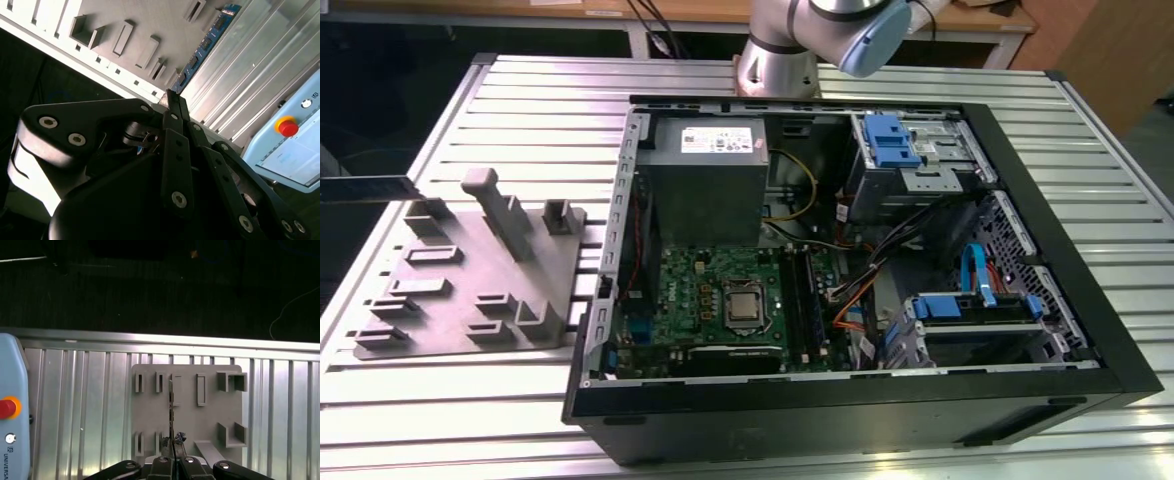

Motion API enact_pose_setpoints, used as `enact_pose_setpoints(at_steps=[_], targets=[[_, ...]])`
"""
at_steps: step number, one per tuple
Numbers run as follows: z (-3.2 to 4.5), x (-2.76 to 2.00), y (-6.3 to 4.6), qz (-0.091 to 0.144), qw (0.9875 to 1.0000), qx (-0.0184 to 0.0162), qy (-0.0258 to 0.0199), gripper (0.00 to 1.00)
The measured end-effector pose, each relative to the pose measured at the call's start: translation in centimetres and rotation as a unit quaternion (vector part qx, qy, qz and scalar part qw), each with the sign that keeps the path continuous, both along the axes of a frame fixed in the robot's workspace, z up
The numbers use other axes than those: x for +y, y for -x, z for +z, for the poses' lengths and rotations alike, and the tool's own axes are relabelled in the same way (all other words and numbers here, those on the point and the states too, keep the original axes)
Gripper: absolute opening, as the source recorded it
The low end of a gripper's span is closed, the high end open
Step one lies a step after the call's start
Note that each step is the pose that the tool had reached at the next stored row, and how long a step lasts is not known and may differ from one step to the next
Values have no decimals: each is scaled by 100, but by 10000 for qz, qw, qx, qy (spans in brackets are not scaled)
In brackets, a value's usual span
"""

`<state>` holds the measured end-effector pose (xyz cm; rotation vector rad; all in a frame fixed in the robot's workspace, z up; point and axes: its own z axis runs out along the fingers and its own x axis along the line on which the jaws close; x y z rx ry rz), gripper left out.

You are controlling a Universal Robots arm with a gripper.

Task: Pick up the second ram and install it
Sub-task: 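Pick up the second ram and move it above second insertion slot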

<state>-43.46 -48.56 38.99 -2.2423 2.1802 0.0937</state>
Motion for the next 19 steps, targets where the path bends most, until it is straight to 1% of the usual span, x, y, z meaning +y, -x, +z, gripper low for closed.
enact_pose_setpoints(at_steps=[2,7,8,9,10,16,19], targets=[[26,0,0,0,10000,-1,0,11],[29,0,0,0,10000,0,1,11],[30,0,0,0,10000,3,1,11],[31,0,-1,0,10000,20,1,11],[31,0,0,0,10000,27,2,11],[29,0,-2,0,10000,29,0,11],[30,0,-29,0,10000,31,1,11]])
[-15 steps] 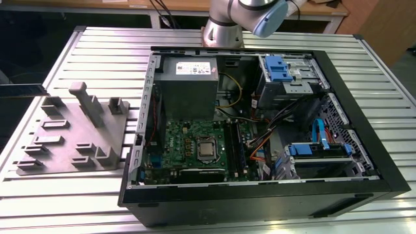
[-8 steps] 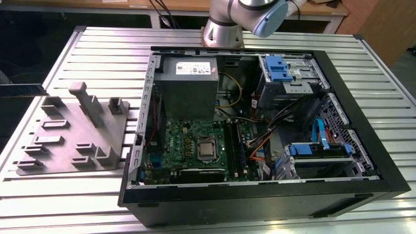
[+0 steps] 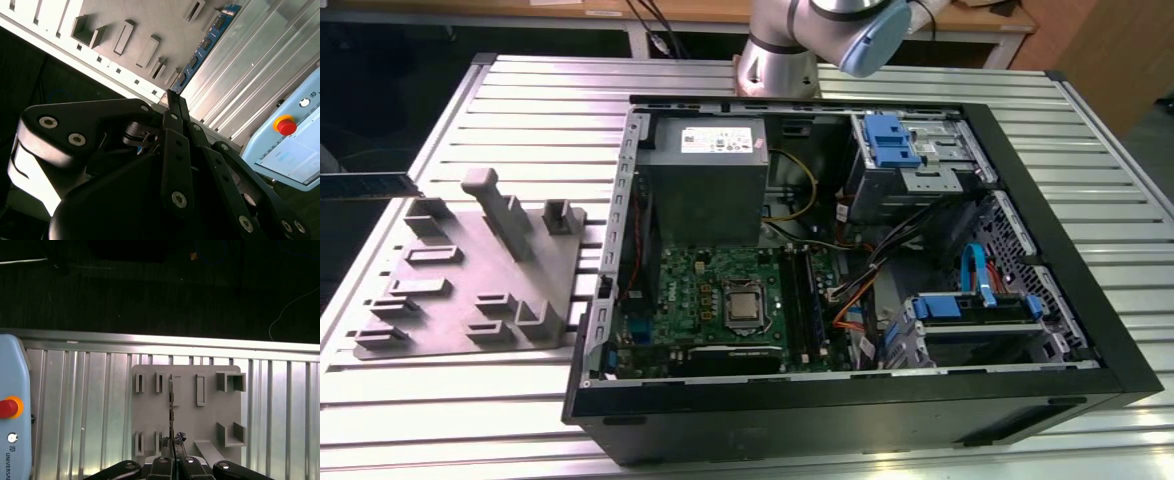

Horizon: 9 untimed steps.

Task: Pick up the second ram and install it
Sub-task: 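Pick up the second ram and move it above second insertion slot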

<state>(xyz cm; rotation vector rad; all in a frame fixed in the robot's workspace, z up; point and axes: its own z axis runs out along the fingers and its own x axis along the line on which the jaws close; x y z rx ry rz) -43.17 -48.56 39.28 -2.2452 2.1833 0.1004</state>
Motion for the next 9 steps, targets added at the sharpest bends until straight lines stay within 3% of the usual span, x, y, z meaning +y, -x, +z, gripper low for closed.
enact_pose_setpoints(at_steps=[9], targets=[[0,0,-184,0,10000,12,-1,11]])
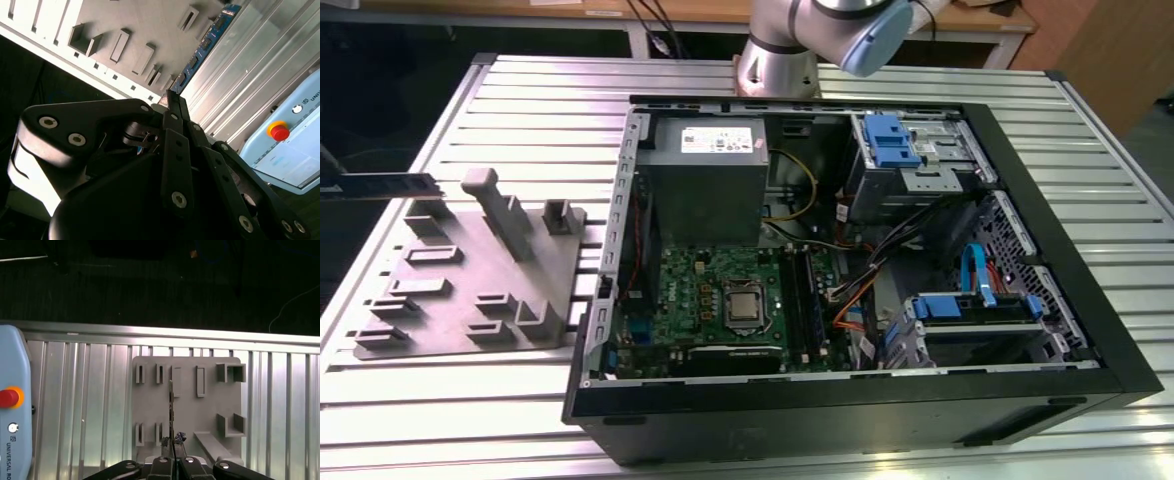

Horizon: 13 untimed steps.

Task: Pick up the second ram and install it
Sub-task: 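Pick up the second ram and move it above second insertion slot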

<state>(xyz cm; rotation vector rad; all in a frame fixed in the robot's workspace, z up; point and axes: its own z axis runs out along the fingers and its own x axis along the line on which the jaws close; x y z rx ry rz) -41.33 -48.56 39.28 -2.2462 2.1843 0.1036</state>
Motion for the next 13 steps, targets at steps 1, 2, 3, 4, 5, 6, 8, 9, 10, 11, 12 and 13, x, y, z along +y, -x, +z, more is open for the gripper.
enact_pose_setpoints(at_steps=[1,2,3,4,5,6,8,9,10,11,12,13], targets=[[0,0,-24,0,10000,2,0,11],[0,0,-50,0,10000,4,-1,11],[0,0,-79,0,10000,6,-2,11],[0,0,-105,0,10000,7,-3,11],[0,0,-129,0,10000,9,-3,11],[0,0,-154,0,10000,12,-3,11],[-1,0,-204,0,10000,15,-3,11],[0,1,-231,-1,10000,16,-4,11],[0,0,-262,0,10000,18,-4,11],[0,0,-291,0,10000,19,-4,11],[0,0,-319,0,10000,21,-4,11],[0,0,-347,0,10000,22,-4,11]])
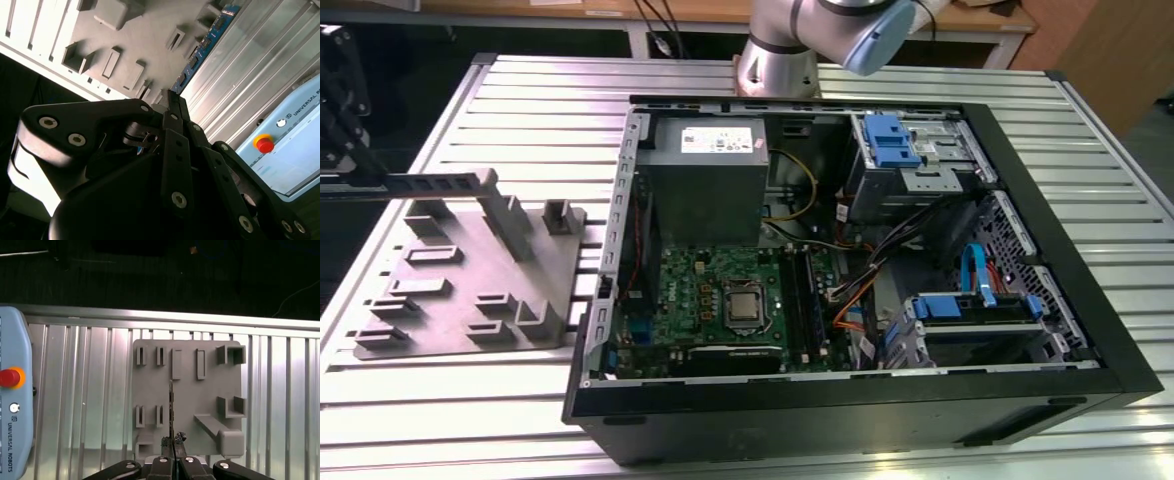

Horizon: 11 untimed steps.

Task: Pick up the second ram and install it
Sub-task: 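Pick up the second ram and move it above second insertion slot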

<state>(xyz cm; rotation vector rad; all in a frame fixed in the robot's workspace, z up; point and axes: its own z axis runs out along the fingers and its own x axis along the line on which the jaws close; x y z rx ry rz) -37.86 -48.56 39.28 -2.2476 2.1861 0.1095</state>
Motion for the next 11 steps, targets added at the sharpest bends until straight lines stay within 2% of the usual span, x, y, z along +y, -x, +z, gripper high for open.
enact_pose_setpoints(at_steps=[11], targets=[[-2,0,-334,0,10000,7,0,11]])
